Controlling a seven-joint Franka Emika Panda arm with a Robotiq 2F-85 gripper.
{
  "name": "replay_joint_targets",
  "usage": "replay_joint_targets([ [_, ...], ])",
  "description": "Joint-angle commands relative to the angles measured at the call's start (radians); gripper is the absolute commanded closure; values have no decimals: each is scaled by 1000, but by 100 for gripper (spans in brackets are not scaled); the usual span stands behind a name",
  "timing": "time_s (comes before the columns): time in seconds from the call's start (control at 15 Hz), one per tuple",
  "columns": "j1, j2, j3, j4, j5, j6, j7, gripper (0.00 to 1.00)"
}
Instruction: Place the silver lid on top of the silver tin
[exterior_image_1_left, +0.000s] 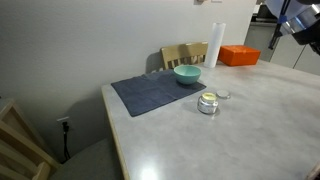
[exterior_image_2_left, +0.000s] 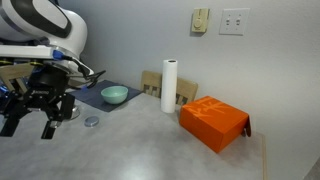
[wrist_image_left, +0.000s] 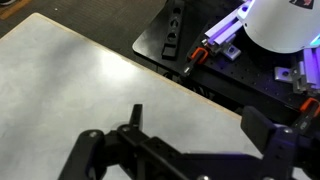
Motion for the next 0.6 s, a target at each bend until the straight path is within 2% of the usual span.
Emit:
replay_joint_targets([
  [0.0,-10,-2,10,1,-1,-2,1,0],
  [0.2,-10,-21,11,-5,8,20,0,0],
  [0.53,-9,41,37,1,75,261,-97,0],
])
